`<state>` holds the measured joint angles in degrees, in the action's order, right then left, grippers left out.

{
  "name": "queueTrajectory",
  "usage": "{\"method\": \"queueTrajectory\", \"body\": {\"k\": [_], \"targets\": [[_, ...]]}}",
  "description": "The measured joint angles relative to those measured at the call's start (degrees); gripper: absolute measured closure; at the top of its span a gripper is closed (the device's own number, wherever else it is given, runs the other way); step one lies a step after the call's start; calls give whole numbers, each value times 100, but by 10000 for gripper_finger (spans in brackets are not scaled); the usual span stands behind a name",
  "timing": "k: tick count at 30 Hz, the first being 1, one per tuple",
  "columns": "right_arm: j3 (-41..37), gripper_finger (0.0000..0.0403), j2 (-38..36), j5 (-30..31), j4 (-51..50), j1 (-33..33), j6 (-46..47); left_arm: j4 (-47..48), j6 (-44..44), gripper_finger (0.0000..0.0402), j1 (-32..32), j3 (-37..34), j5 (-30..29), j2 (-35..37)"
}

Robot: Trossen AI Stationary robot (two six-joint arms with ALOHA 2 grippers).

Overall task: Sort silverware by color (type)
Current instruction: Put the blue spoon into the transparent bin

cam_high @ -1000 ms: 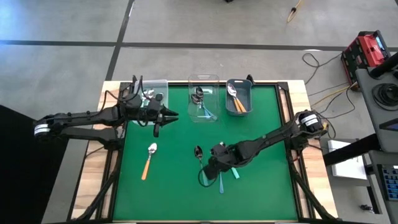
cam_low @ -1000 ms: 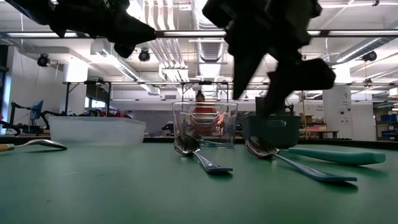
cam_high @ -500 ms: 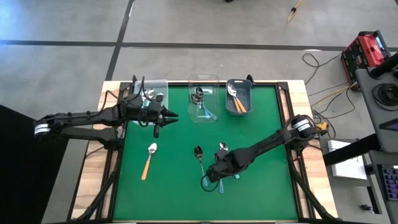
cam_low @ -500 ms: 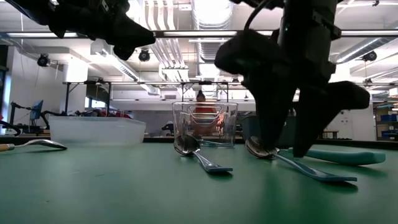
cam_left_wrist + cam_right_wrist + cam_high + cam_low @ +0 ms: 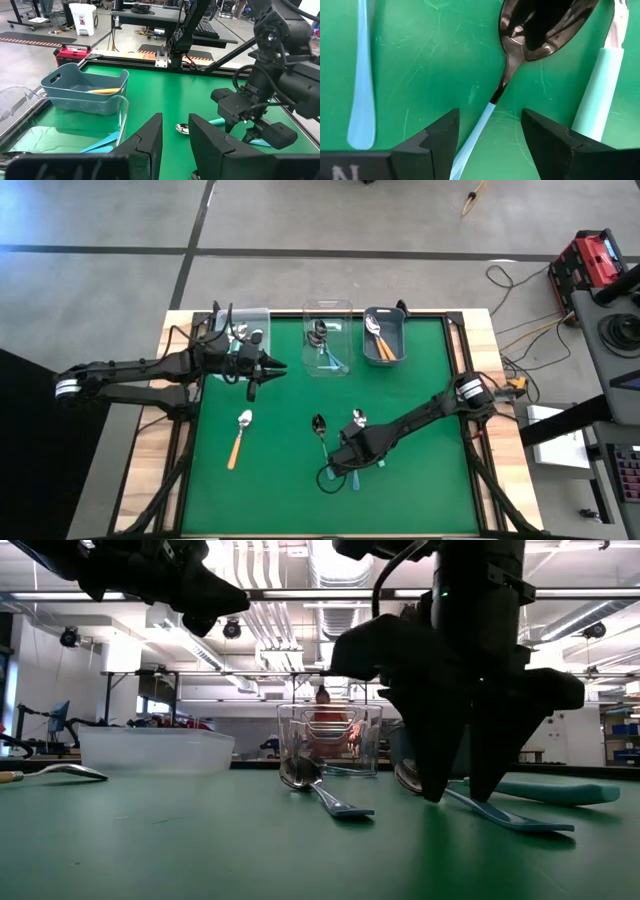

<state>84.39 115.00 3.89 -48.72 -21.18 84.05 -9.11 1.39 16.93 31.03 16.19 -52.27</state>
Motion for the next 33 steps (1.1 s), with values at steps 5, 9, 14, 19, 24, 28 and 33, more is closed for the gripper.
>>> {"method": "queueTrajectory", "body": {"k": [5,9,14,19,24,28,33], "targets": [[383,201,275,113,-386,5,-59,-1,-2,325,0,0,-2,0],[510,227,354,266,-426,12,-55,-2,-2,325,0,0,-4,0],[585,273,404,494,-377,38,-37,14,-2,325,0,0,-7,0],[588,324,406,587,-330,60,-26,14,-2,325,0,0,-9,0],[615,367,413,598,-288,65,-68,14,-4,325,0,0,-11,0],[615,388,415,589,-230,66,-150,15,-3,325,0,0,-13,0],[615,391,390,532,-210,87,-283,14,-29,325,0,0,-13,0]]}}
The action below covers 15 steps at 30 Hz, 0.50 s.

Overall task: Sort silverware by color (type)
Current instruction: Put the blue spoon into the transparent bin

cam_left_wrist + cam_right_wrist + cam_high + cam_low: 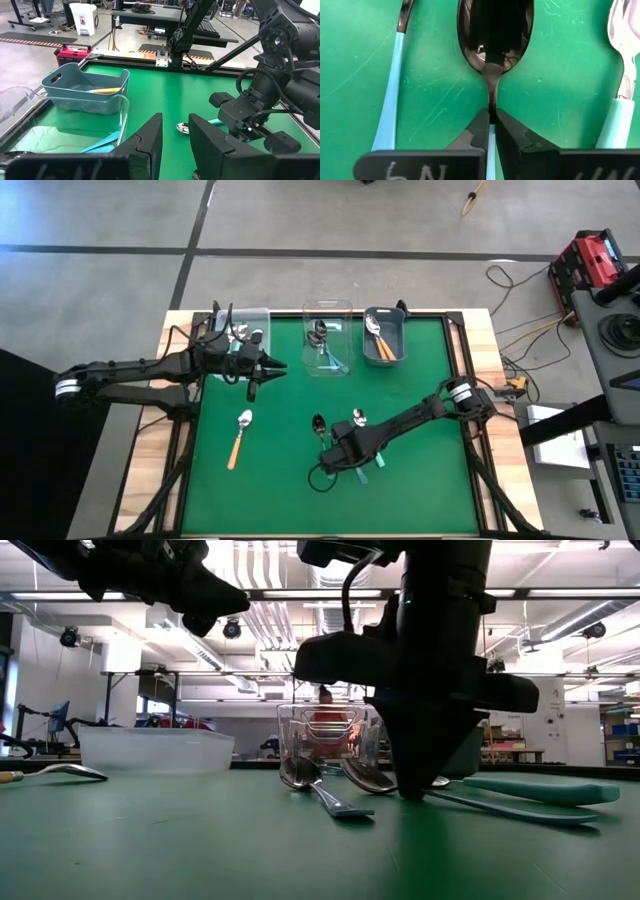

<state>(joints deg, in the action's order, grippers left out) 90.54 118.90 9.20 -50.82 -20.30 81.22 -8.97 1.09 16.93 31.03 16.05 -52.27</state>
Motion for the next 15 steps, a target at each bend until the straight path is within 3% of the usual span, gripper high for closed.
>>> {"method": "queueTrajectory", "body": {"k": [6,15], "targets": [[-15,393,-274,29,15,35,-157,-91,-263,325,4,0,-2,47],[-4,393,-943,625,42,202,-735,-442,-1199,325,13,0,-17,337]]}}
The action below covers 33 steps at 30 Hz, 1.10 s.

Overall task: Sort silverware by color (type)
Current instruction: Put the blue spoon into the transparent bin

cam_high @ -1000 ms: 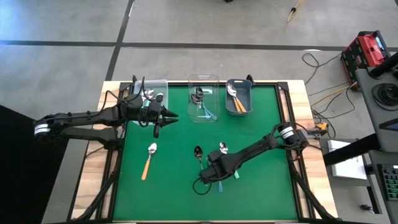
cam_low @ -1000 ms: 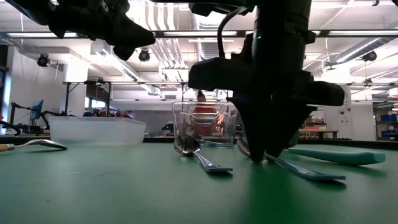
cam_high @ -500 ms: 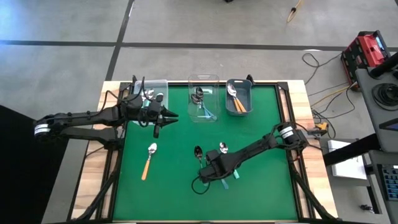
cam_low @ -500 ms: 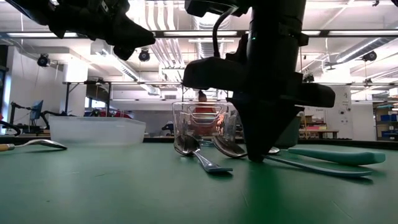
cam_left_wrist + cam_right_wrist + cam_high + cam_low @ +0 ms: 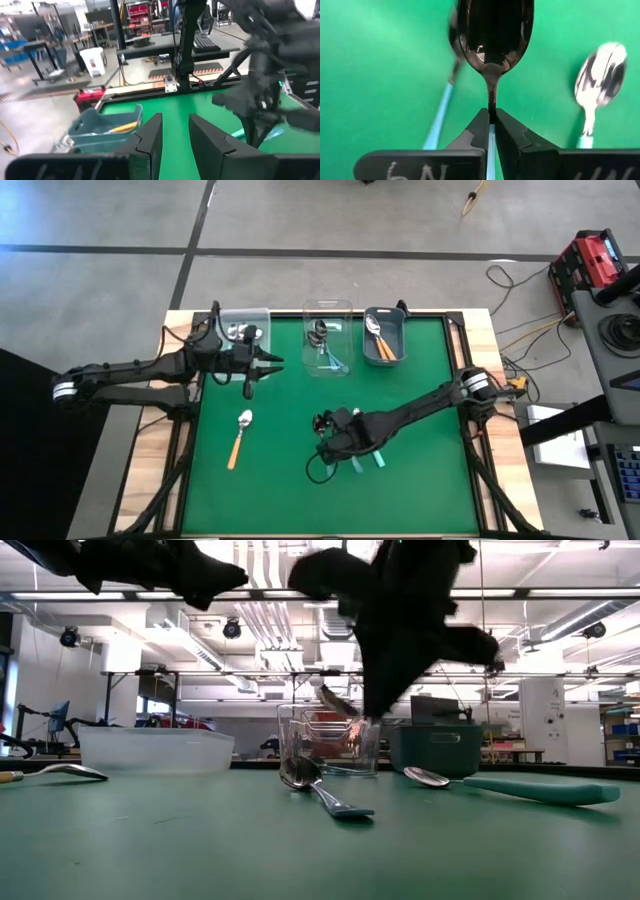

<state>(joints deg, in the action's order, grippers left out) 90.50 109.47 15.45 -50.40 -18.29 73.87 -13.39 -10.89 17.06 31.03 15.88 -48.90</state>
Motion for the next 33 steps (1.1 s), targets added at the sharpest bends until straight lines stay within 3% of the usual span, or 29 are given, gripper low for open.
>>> {"method": "queueTrajectory", "body": {"k": [5,12,23,33], "targets": [[15,393,-321,180,162,348,-545,-32,-363,325,102,0,-7,139],[17,393,-531,104,1343,1097,-2055,-48,-615,325,499,0,4,239],[15,393,-540,-333,2622,2581,-4003,-519,-748,325,1367,0,11,446],[369,394,-525,-487,2769,3492,-5119,-322,-985,325,1824,-2,10,108]]}}
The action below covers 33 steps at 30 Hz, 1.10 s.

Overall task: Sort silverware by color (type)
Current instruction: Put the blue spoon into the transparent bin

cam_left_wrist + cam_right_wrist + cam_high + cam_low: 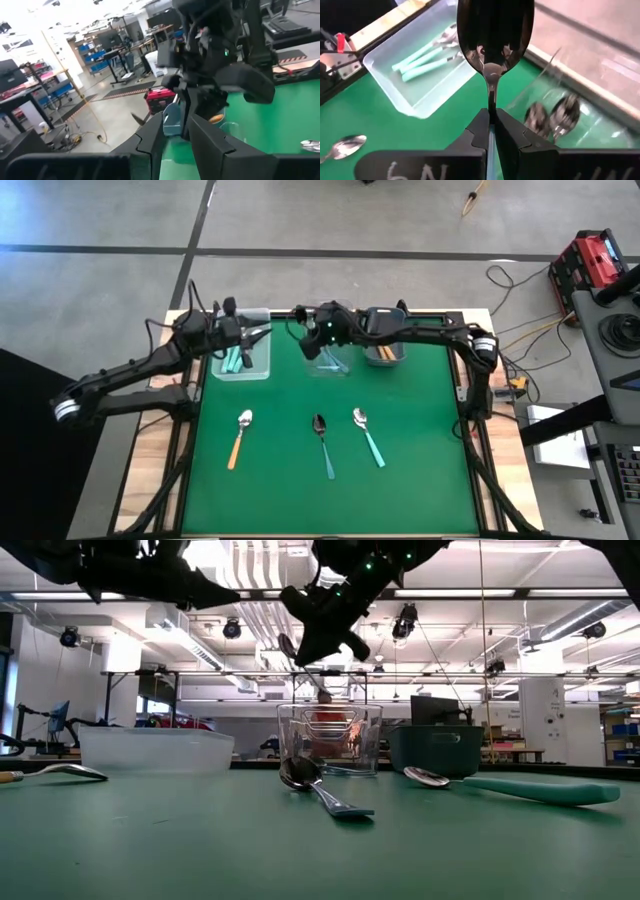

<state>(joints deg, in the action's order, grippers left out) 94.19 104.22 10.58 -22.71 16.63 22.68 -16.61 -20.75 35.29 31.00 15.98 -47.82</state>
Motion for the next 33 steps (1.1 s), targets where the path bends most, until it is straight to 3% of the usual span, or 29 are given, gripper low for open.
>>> {"method": "queueTrajectory", "body": {"k": [14,23,33], "targets": [[129,394,49,17,72,225,-342,-106,15,325,135,2,-43,-86],[116,394,206,639,-124,280,-398,-69,-1,325,174,2,-133,-86],[114,394,559,753,-231,360,-311,51,-125,325,225,2,-367,-99]]}}
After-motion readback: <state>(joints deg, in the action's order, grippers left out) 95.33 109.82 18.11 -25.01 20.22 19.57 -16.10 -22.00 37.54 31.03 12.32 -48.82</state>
